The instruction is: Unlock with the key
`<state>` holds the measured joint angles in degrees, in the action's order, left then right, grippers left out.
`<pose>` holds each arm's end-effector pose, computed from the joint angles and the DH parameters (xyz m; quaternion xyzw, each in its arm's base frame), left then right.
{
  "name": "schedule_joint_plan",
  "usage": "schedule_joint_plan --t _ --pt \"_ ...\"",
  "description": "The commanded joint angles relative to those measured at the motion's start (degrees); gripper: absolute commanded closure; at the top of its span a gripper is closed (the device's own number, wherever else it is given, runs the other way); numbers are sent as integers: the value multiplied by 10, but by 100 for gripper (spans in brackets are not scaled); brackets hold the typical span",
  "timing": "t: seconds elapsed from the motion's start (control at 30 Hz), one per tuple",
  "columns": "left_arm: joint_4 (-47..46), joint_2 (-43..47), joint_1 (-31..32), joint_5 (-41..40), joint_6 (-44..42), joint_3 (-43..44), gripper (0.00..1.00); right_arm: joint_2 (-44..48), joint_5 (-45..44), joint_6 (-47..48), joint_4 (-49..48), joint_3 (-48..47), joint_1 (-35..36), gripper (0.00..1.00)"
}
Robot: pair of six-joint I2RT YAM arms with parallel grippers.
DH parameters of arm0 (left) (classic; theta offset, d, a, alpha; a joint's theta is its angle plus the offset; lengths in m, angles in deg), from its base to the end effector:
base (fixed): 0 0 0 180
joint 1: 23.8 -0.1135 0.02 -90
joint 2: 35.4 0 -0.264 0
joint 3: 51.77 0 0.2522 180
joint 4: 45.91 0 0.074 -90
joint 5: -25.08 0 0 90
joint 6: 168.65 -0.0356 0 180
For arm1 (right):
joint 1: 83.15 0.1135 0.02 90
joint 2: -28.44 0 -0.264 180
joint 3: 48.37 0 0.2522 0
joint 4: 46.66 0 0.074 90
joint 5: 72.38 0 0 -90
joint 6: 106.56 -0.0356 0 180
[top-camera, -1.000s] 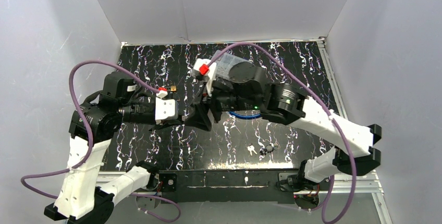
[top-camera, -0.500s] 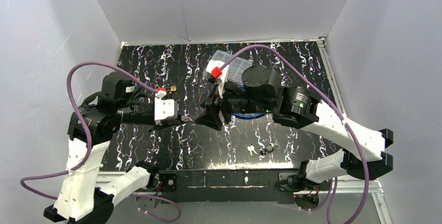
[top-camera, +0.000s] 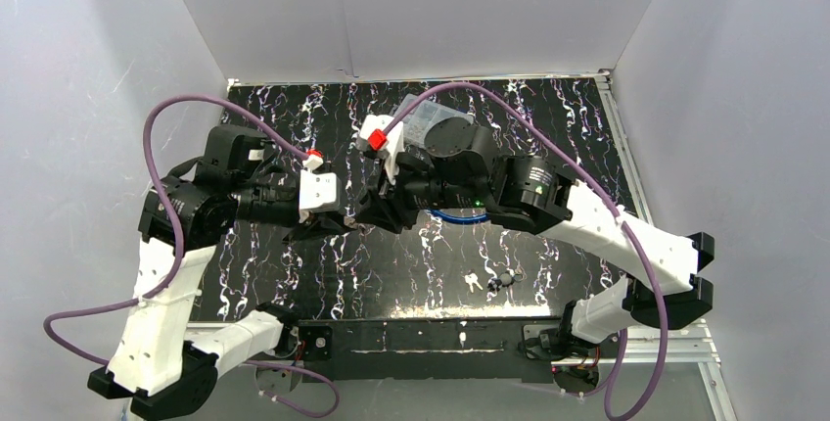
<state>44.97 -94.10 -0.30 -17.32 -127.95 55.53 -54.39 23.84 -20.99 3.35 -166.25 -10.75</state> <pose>0.1015 -0.0728 0.4623 0.6279 0.5766 -0.2771 0.4432 0.0868 0.2864 0.4920 -0.4701 0.6382 0.4116 0.4498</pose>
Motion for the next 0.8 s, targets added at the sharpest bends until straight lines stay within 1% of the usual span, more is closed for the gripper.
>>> schedule_joint_plan --t 0.0,0.33,0.53,0.63,0.77 --pt "31 2 2 19 -13 19 100 -7 -3 16 -2 -21 9 61" --pt "34 4 2 14 -21 24 100 7 16 -3 -26 26 11 62" --pt "32 2 2 14 -18 29 100 6 18 -24 -38 42 12 68" --pt "32 3 2 14 -17 31 100 9 15 -30 -51 53 12 75" --pt "35 6 2 12 -18 28 100 13 14 -34 -60 59 12 77"
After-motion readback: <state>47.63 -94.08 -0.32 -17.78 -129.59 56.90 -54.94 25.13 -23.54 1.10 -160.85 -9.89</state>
